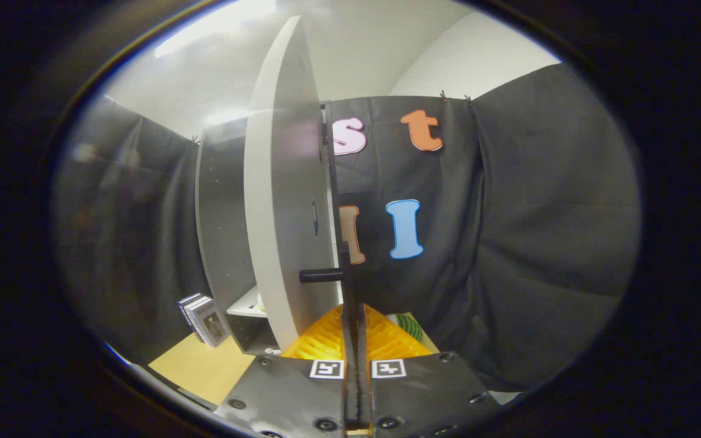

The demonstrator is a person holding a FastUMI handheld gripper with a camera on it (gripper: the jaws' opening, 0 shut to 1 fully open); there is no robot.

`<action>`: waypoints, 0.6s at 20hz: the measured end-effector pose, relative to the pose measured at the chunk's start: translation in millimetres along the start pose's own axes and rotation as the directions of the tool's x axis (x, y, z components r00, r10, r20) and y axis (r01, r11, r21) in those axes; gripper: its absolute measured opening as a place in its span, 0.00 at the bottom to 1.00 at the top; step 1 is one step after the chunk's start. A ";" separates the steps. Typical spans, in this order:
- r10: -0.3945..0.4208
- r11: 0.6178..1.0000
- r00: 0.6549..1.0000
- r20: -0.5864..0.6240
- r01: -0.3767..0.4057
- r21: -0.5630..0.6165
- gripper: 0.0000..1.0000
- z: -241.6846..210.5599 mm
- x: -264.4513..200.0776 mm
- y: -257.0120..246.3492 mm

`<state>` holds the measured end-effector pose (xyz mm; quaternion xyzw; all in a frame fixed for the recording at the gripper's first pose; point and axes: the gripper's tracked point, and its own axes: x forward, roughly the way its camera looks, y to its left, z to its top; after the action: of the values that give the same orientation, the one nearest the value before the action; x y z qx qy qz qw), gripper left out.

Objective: Open the shoe cabinet door, grab the shoes and put them into the shoe cabinet, then close the shoe cabinet door.

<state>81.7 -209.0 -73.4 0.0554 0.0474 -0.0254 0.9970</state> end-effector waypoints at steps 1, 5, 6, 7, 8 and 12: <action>-0.008 1.000 1.000 -0.001 0.008 0.008 0.02 0.4 -0.6 -5.6; -0.036 0.999 0.999 0.036 0.035 0.026 0.04 11.2 -23.1 -18.5; -0.042 0.999 0.998 0.045 0.042 0.017 0.03 12.5 -27.8 -21.2; -0.049 0.999 0.998 0.041 0.049 0.007 0.03 11.3 -31.3 -23.6; -0.051 0.999 0.998 0.037 0.051 0.003 0.02 11.5 -36.8 -23.3; -0.038 0.999 0.998 0.044 0.038 0.019 0.03 21.8 -57.8 -8.4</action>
<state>25.8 -217.1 -47.1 0.0630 0.0261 -0.0460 0.9966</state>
